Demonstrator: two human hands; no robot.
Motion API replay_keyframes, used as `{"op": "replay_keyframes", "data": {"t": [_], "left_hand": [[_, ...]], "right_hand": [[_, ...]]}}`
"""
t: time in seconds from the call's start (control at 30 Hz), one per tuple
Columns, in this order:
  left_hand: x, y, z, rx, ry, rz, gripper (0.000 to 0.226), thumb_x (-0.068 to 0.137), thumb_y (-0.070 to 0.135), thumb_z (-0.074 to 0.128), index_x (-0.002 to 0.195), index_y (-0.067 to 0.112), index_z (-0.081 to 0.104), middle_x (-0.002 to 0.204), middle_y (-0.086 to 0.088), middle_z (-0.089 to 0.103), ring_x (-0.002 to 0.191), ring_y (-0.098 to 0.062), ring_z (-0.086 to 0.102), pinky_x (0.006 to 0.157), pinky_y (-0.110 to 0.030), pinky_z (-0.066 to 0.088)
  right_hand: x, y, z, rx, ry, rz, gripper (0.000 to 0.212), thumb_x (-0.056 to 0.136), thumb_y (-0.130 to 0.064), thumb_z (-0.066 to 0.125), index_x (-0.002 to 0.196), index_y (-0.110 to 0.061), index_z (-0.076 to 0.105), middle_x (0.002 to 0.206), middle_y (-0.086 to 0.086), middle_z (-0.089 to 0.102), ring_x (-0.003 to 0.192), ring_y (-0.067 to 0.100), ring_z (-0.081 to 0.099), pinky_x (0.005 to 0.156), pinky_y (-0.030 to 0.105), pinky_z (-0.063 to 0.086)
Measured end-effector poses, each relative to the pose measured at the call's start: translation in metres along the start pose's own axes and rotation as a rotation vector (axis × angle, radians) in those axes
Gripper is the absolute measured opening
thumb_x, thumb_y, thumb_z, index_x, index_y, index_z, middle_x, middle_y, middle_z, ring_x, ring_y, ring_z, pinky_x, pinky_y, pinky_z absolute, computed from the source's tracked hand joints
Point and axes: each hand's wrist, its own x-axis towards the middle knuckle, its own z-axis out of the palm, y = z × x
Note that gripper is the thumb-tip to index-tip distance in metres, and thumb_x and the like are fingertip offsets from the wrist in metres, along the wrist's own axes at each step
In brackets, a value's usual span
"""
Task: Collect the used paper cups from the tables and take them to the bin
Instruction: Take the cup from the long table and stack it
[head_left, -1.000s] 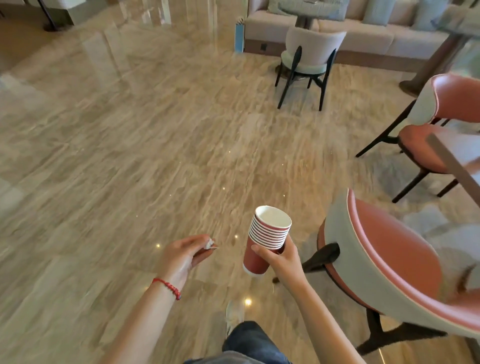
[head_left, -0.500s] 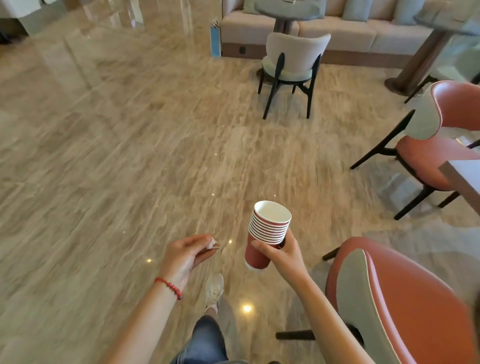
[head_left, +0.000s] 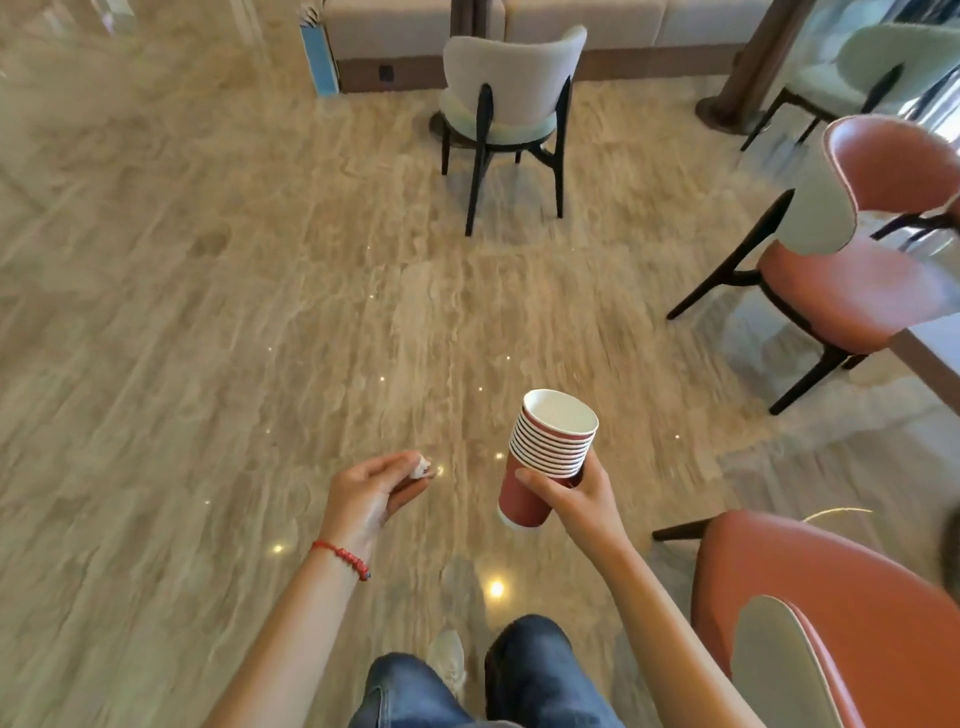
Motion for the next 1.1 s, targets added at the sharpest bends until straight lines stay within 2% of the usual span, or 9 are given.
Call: {"op": "replay_keyframes", "data": {"t": [0.2, 0.3, 0.57, 0.83, 1.03, 1.1], "left_hand": [[0.074, 0.021, 0.059, 0.037, -0.065, -0.045, 0.006, 0.081, -0.002, 0.062, 0.083, -0.005, 0.067, 0.068, -0.009, 0.073, 0.062, -0.014, 0.07, 0.056, -0.017, 0.055], [0.113, 0.032, 0.102, 0.056, -0.102, -0.042, 0.005, 0.081, -0.002, 0.062, 0.081, -0.005, 0.067, 0.066, -0.009, 0.072, 0.061, -0.014, 0.07, 0.056, -0.017, 0.055], [0.195, 0.071, 0.226, 0.094, -0.241, -0.028, 0.005, 0.08, 0.0, 0.065, 0.081, -0.003, 0.068, 0.072, -0.011, 0.073, 0.065, -0.015, 0.071, 0.058, -0.018, 0.055], [0.241, 0.099, 0.343, 0.221, -0.431, -0.09, 0.005, 0.08, 0.001, 0.065, 0.079, 0.0, 0.07, 0.071, -0.011, 0.073, 0.065, -0.014, 0.071, 0.057, -0.017, 0.055], [0.288, 0.099, 0.435, 0.34, -0.649, -0.158, 0.005, 0.082, 0.0, 0.063, 0.082, -0.002, 0.067, 0.07, -0.009, 0.073, 0.064, -0.014, 0.071, 0.056, -0.017, 0.054], [0.303, 0.101, 0.465, 0.383, -0.725, -0.186, 0.005, 0.082, 0.0, 0.063, 0.083, -0.002, 0.067, 0.071, -0.01, 0.074, 0.065, -0.016, 0.071, 0.057, -0.018, 0.055]], "right_hand": [[0.077, -0.008, -0.014, 0.001, 0.067, 0.028, 0.052, 0.069, -0.016, 0.082, 0.113, -0.019, 0.057, 0.106, 0.001, 0.069, 0.099, 0.014, 0.065, 0.088, 0.039, 0.053], [0.127, -0.015, -0.032, 0.017, 0.101, 0.012, 0.053, 0.069, -0.015, 0.082, 0.115, -0.018, 0.056, 0.108, 0.002, 0.067, 0.099, 0.013, 0.064, 0.085, 0.033, 0.053], [0.231, -0.051, -0.096, 0.058, 0.201, -0.027, 0.052, 0.068, -0.015, 0.083, 0.114, -0.018, 0.057, 0.101, -0.003, 0.07, 0.094, 0.008, 0.066, 0.074, 0.019, 0.053], [0.285, -0.088, -0.16, 0.106, 0.434, -0.024, 0.055, 0.068, -0.012, 0.081, 0.116, -0.016, 0.055, 0.106, -0.001, 0.068, 0.099, 0.011, 0.064, 0.085, 0.031, 0.053], [0.32, -0.087, -0.202, 0.117, 0.656, -0.018, 0.051, 0.067, -0.018, 0.082, 0.108, -0.029, 0.054, 0.103, -0.007, 0.066, 0.094, 0.002, 0.064, 0.079, 0.023, 0.053], [0.332, -0.089, -0.213, 0.153, 0.752, -0.009, 0.05, 0.067, -0.016, 0.082, 0.107, -0.027, 0.055, 0.101, -0.007, 0.067, 0.092, 0.002, 0.064, 0.077, 0.02, 0.053]]}}
